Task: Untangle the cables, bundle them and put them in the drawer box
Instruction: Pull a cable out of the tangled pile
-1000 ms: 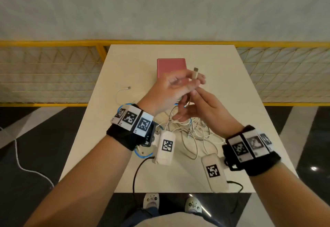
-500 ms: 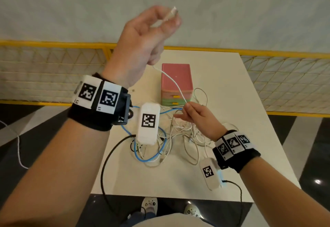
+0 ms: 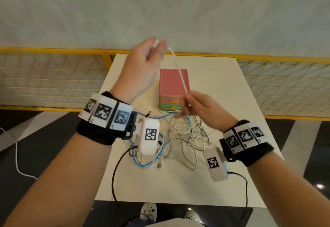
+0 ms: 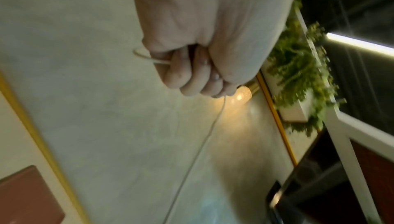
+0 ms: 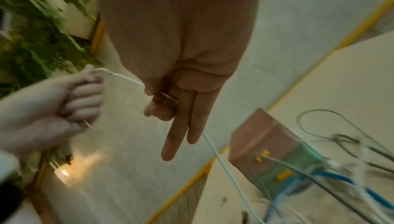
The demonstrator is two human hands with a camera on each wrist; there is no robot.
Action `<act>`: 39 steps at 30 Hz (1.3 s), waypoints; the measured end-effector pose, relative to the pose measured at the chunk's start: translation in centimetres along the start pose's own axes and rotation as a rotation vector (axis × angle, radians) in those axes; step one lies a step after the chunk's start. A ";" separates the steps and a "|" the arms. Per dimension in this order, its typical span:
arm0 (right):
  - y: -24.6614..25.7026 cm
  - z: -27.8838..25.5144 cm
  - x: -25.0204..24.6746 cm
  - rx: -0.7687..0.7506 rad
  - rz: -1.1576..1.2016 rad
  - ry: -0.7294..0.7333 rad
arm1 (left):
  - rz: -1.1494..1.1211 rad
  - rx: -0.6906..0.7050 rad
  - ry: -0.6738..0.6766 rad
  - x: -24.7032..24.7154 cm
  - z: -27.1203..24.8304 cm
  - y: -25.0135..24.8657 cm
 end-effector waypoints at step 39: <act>4.0 2.0 -0.1 -0.096 -0.166 -0.010 | 0.368 0.129 0.319 5.0 -1.8 1.2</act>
Point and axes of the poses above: each hand's wrist, its own z-axis towards the middle knuckle, its own x-axis out of the palm, y = z × x, the point moved 9 cm from there along z, towards the middle knuckle, and after that the axes turned 5 degrees about x, right-handed, at the moved point
